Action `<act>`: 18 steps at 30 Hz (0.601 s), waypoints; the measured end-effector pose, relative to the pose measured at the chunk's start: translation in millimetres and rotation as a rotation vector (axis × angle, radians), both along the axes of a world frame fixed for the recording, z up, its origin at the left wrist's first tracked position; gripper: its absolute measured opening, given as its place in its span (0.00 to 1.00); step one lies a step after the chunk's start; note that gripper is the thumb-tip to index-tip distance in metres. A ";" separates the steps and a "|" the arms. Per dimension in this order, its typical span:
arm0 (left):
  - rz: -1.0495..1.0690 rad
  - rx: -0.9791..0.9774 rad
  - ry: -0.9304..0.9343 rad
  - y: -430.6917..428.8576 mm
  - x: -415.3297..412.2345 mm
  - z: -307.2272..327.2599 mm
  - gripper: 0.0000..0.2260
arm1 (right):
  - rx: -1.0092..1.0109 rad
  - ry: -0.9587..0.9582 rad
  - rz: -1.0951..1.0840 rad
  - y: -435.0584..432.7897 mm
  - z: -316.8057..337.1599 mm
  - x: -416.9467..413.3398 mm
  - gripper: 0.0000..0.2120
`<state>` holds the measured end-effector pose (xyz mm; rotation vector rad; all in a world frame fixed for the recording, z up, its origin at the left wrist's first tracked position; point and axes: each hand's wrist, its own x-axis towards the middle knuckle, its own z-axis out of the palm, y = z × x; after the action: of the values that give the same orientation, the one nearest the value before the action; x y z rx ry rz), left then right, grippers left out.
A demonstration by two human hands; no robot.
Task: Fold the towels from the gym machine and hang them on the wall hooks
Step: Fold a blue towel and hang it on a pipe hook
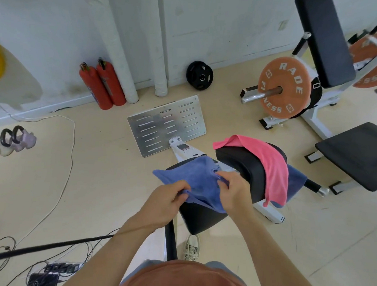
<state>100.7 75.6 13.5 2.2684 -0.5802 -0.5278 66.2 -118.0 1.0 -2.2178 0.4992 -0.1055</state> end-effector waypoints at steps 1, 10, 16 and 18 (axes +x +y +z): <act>0.002 -0.048 0.056 -5.4 3.4 7.6 0.05 | 0.079 0.011 0.000 1.4 7.7 2.4 0.09; 0.133 -0.389 0.270 -24.7 15.5 51.9 0.12 | 0.439 0.109 0.087 3.3 58.3 15.2 0.12; 0.215 -0.472 0.185 -22.4 21.5 75.8 0.10 | 0.370 -0.020 0.105 7.6 85.7 14.0 0.13; 0.196 -0.481 0.121 -20.4 25.8 78.6 0.11 | 0.329 -0.034 0.158 9.1 92.4 13.8 0.13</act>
<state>126.5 55.2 92.1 1.7988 -0.3702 -0.3763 80.0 -108.9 93.3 -1.9204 0.2962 0.0217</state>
